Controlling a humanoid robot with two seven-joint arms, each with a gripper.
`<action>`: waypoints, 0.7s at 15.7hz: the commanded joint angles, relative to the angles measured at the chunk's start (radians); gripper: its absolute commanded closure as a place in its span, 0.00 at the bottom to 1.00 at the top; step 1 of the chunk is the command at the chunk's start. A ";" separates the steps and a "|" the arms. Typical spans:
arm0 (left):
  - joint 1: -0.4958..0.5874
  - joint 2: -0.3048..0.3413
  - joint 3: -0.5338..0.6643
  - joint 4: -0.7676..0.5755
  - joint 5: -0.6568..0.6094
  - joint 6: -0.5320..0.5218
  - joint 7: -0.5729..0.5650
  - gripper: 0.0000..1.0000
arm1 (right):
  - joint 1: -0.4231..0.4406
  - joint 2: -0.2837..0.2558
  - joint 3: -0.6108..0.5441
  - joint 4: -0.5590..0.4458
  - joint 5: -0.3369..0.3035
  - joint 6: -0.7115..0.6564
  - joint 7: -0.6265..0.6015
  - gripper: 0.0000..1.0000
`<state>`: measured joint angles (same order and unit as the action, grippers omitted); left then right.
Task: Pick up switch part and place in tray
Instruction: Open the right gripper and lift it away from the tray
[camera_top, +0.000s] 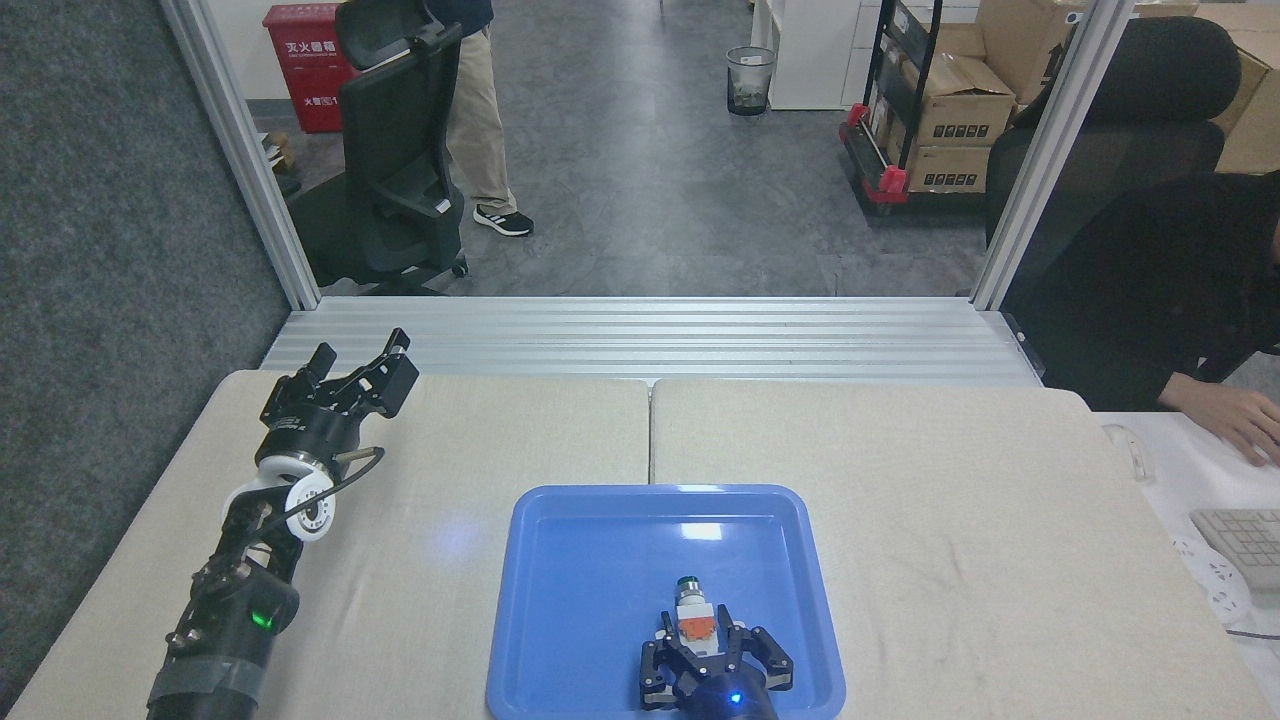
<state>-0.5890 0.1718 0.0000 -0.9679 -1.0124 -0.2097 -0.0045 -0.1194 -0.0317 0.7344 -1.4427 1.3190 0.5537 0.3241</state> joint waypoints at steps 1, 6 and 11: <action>0.000 0.000 -0.023 0.000 0.000 -0.001 0.000 0.00 | -0.060 0.084 -0.148 0.061 -0.014 -0.003 -0.095 0.02; 0.000 0.000 -0.023 0.000 0.000 -0.001 0.000 0.00 | -0.368 -0.046 -0.464 0.114 -0.133 -0.215 -0.170 0.01; 0.000 0.000 -0.023 0.000 0.000 -0.001 0.000 0.00 | -0.424 -0.296 -0.540 0.411 -0.146 -0.454 -0.277 0.01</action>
<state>-0.5890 0.1718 0.0000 -0.9679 -1.0124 -0.2096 -0.0045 -0.4522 -0.1031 0.4261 -1.3047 1.2034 0.1679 0.0735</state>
